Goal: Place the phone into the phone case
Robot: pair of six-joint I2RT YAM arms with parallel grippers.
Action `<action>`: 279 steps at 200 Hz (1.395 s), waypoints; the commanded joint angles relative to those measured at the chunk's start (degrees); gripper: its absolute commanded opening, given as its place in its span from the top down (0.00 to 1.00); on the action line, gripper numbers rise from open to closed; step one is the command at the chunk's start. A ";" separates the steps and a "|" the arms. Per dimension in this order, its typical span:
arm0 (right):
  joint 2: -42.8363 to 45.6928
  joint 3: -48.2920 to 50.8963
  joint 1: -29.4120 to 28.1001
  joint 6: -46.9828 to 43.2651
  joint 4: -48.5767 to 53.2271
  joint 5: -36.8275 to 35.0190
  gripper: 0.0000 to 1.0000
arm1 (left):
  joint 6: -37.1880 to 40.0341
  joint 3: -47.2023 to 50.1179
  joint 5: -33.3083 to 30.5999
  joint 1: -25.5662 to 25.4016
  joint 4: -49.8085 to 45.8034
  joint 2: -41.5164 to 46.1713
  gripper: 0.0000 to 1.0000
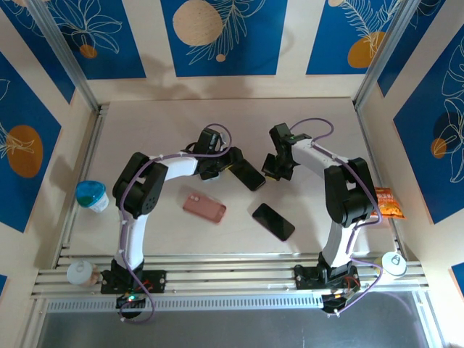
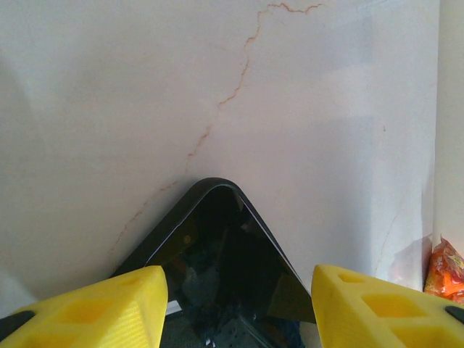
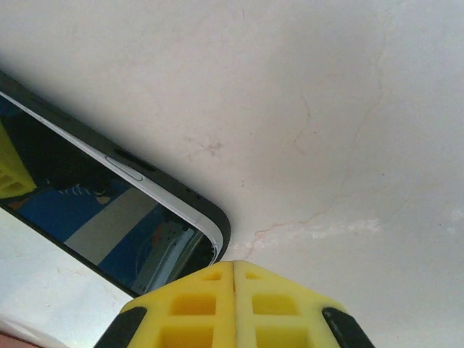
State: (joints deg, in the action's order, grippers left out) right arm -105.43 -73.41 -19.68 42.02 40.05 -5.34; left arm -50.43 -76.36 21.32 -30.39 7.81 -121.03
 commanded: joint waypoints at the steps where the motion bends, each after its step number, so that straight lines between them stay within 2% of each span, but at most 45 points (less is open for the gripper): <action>1: -0.23 -0.14 -0.28 -0.69 0.96 2.68 1.00 | 1.65 0.24 -2.52 0.69 -3.42 -1.97 0.43; 215: -6.76 -2.97 -1.08 -0.47 0.20 3.13 1.00 | 0.51 1.39 -1.90 0.78 -1.87 -2.11 0.43; 279: -3.97 -4.86 -1.13 -0.80 1.31 2.03 1.00 | 0.45 1.89 -1.90 0.82 -1.57 -1.75 0.43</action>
State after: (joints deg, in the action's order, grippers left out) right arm -110.24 -75.83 -20.18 42.04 41.25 -3.29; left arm -50.48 -76.23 21.34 -30.39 8.10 -121.05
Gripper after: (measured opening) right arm 0.042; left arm 0.569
